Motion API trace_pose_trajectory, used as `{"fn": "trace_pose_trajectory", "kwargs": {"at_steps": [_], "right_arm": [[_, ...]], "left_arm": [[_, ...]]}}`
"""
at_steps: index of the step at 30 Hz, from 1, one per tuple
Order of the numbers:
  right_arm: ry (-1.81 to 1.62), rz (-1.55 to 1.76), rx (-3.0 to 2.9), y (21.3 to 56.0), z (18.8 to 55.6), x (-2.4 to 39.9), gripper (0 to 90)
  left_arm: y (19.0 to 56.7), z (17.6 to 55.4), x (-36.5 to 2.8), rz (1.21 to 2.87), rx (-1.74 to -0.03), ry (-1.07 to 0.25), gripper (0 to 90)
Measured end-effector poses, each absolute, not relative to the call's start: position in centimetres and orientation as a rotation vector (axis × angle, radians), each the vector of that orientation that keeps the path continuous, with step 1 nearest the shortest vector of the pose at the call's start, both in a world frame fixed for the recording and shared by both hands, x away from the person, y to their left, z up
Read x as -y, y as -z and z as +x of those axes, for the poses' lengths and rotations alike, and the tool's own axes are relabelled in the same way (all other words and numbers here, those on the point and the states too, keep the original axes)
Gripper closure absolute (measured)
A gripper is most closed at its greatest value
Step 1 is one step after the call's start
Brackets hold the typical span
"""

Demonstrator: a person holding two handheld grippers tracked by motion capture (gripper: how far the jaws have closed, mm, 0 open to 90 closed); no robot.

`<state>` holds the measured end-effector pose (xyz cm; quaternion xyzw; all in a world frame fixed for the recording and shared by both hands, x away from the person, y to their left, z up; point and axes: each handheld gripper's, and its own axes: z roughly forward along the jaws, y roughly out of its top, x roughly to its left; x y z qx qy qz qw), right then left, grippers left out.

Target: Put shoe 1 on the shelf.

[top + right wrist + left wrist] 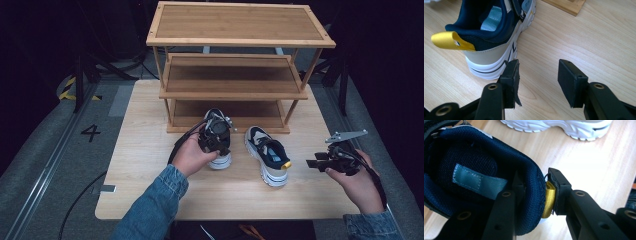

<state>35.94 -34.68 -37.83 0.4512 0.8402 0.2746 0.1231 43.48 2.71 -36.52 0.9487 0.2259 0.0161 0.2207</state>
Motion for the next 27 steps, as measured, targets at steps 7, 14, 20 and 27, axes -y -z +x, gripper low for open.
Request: {"fn": "trace_pose_trajectory", "kwargs": {"at_steps": [7,14,20,27], "right_arm": [[-0.798,1.326,-2.45,38.1,35.8,34.9,52.8],[-0.804,1.333,-2.431,38.0,35.7,35.3,52.9],[-0.806,1.324,-2.434,38.1,35.8,35.1,52.9],[-0.822,1.308,-2.421,37.8,35.7,35.1,53.5]], "left_arm": [[37.3,45.9,-2.5,2.633,-0.598,-0.068,69.5],[37.9,47.9,-2.4,2.645,-0.558,-0.139,69.5],[38.3,49.0,-2.2,2.642,-0.529,-0.105,69.2],[39.3,49.7,-2.3,2.651,-0.544,-0.116,68.7]]}}
